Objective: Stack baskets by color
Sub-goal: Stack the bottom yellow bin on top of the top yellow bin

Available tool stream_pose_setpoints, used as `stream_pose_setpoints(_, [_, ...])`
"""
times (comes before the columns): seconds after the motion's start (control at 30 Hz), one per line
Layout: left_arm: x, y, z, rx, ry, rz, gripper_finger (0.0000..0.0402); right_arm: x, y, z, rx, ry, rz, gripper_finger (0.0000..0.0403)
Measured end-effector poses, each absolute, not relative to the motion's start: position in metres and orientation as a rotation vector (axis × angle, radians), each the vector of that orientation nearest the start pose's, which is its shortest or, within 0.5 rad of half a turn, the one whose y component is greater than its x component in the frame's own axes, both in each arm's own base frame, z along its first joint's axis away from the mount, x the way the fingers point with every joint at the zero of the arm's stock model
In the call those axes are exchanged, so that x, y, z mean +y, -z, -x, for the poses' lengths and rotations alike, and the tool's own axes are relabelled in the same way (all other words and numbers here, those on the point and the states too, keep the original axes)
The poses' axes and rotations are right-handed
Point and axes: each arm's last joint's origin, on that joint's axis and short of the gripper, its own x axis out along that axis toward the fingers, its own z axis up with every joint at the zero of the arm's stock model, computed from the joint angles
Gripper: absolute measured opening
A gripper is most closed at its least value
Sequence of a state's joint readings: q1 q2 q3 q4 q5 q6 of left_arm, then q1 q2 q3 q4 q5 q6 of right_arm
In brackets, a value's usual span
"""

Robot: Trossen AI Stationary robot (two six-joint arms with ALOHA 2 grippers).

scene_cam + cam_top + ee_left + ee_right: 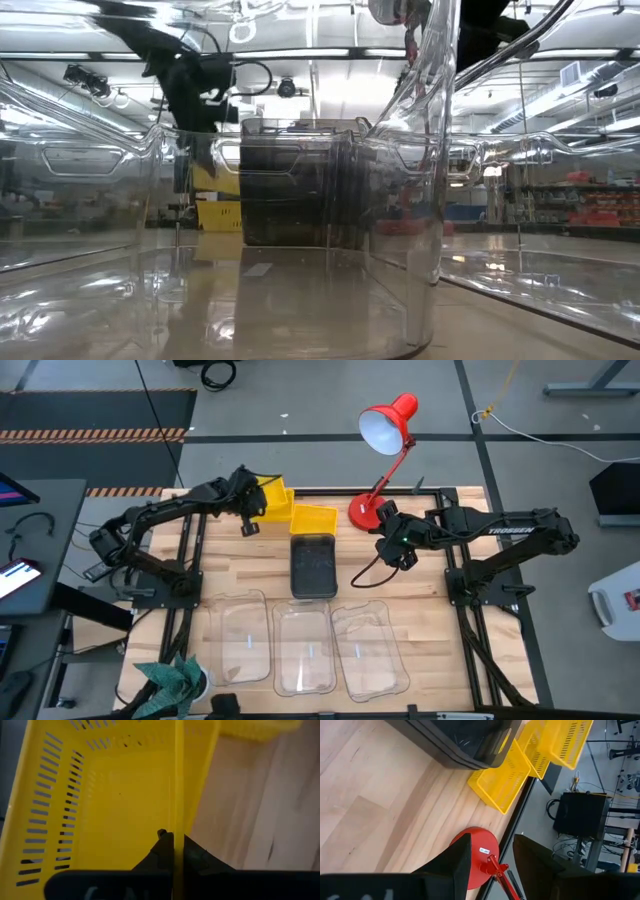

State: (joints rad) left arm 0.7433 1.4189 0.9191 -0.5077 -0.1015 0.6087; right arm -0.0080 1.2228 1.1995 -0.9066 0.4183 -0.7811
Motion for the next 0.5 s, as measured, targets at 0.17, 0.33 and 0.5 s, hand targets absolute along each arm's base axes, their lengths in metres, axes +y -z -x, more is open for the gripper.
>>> stream_pose_setpoints(0.17, [0.1889, -0.2138, -0.2018, 1.155, -0.445, -0.249, 0.0006, -0.0118, -0.3314, -0.2339, 1.015, 0.017, 0.906, 0.015])
stream_pose_setpoints(0.33, [0.1859, -0.2139, -0.205, 1.154, -0.423, -0.275, 0.0006, -0.0117, -0.3318, -0.2344, 1.009, 0.019, 0.907, 0.015])
stream_pose_setpoints(0.5, [0.184, -0.2086, -0.2101, 1.163, -0.39, -0.283, 0.0006, -0.0116, -0.3322, -0.2351, 0.999, 0.018, 0.898, 0.015])
